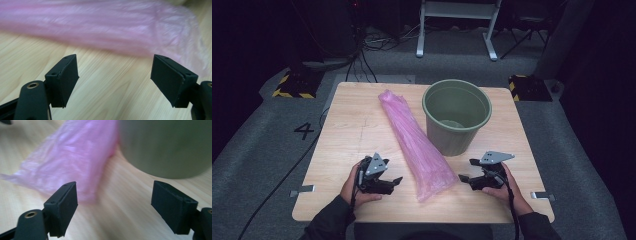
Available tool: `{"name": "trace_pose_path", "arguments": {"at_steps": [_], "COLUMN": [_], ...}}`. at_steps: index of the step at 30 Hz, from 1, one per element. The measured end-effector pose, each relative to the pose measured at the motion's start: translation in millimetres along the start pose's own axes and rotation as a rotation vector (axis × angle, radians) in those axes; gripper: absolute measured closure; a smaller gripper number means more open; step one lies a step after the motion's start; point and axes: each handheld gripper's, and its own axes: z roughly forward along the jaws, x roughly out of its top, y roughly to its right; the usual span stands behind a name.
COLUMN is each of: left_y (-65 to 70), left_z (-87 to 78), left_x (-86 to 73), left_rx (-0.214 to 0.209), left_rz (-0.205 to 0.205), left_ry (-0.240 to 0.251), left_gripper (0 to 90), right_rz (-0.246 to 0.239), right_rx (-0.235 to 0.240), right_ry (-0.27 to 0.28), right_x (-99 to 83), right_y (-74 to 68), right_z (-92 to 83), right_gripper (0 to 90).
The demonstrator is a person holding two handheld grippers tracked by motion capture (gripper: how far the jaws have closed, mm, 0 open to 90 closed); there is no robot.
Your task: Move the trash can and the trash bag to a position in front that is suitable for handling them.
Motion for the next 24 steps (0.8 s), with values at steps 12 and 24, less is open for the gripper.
{"name": "trace_pose_path", "arguments": {"at_steps": [12,24], "left_y": [-40.8,-57.7], "left_z": [-25.8,-28.1], "left_x": [-52.2,-68.8], "left_rx": [0.106,0.118], "left_rz": [-0.105,-0.150], "left_ry": [-0.100,-0.120], "left_gripper": [21.9,21.6], "right_rz": [-0.003,0.001], "right_rx": [-0.129,-0.162], "right_ry": [-0.016,0.032], "right_x": [6.9,31.4], "right_y": [22.8,72.5], "right_z": [4.3,8.3], "right_gripper": [21.6,19.4]}}
